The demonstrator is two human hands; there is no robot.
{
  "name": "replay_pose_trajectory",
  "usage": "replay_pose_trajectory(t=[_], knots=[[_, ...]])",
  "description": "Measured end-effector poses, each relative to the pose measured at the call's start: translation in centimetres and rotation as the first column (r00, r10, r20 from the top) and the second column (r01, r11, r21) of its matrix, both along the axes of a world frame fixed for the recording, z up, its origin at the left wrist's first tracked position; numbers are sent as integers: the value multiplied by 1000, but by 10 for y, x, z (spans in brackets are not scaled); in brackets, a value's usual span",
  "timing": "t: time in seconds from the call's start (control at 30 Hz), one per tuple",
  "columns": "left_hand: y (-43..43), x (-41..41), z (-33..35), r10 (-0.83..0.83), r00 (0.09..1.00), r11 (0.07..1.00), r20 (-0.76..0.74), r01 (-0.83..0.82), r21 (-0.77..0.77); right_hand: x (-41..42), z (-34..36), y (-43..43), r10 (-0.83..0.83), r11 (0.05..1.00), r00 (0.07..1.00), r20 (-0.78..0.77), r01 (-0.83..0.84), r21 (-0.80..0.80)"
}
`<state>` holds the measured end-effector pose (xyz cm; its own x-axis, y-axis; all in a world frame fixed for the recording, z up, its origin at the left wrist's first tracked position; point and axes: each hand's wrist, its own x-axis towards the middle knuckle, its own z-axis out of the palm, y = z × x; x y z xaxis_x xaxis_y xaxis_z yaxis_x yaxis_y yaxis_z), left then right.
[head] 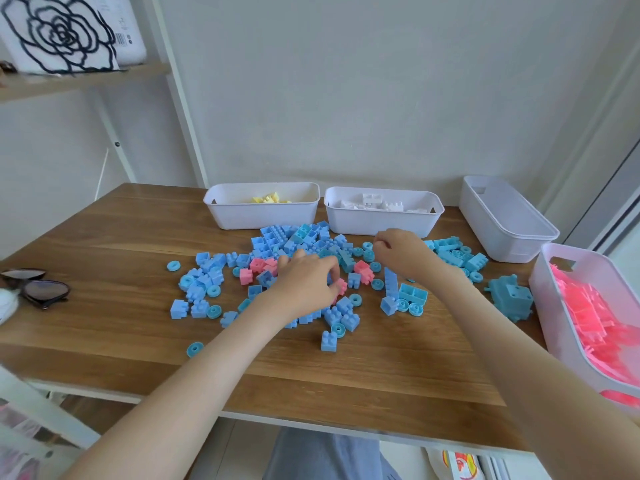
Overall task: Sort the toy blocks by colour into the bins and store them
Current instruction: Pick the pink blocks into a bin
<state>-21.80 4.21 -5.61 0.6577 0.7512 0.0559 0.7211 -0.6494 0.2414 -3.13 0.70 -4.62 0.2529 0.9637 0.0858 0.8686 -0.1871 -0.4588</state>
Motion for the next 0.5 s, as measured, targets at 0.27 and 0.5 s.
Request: replay_pose_trajectory(t=[0.27, 0.5], knots=[[-8, 4, 0, -38, 997, 999, -66, 37, -12, -11, -6, -8, 143, 988, 988, 56, -139, -65], [-5, 3, 0, -50, 998, 996, -35, 48, -72, -19, -1, -13, 271, 928, 943, 193, -202, -314]])
